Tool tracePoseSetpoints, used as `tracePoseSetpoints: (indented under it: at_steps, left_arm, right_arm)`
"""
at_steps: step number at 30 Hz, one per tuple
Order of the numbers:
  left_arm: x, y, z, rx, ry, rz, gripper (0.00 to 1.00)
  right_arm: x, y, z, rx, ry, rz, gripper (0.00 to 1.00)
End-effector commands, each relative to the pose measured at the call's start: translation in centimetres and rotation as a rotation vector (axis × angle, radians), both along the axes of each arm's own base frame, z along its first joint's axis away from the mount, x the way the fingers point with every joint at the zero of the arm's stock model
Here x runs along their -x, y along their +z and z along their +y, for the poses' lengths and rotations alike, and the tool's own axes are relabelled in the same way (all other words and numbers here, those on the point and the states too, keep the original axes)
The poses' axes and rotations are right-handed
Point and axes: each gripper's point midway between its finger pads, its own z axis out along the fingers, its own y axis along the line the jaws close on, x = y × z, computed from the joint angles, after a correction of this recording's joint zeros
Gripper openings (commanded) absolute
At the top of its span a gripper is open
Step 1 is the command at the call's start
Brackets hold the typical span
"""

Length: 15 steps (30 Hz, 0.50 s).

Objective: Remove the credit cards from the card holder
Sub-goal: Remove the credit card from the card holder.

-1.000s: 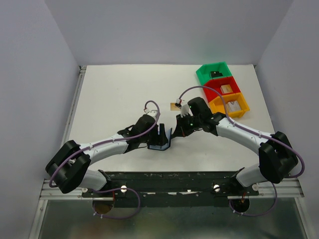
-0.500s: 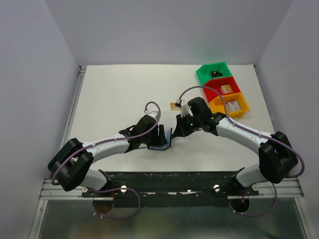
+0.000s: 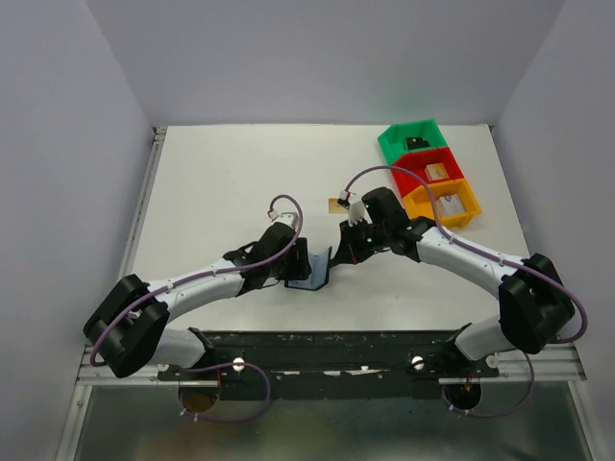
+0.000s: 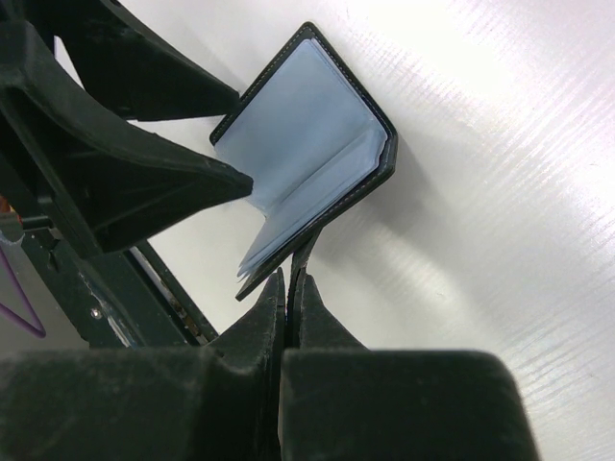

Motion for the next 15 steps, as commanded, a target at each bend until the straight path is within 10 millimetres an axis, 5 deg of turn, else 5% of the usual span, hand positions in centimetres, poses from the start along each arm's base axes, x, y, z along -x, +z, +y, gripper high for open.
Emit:
tracePoseSetpoints:
  at_steps: [1,7,11,15]
  left_arm:
    - [-1.0,0.7,3.1,-0.035,0.126,-0.029,0.68]
    - [-1.9,1.9,6.4,0.010,0.237,-0.059,0.68]
    - [-2.0,5.0,3.1,0.178,0.079,-0.144,0.66]
    - [-1.2,6.1,-0.8,0.271,-0.099,-0.124,0.63]
  right_arm:
    - [0.4,-0.1,-0.2,0.001,0.016,0.005,0.00]
    - [0.4,0.0,-0.3,0.001,0.017,0.003,0.00]
    - [0.3,-0.1,-0.2,0.005,0.015,0.002,0.00]
    - [0.2,-0.9,-0.6,0.025,-0.008,0.009,0.00]
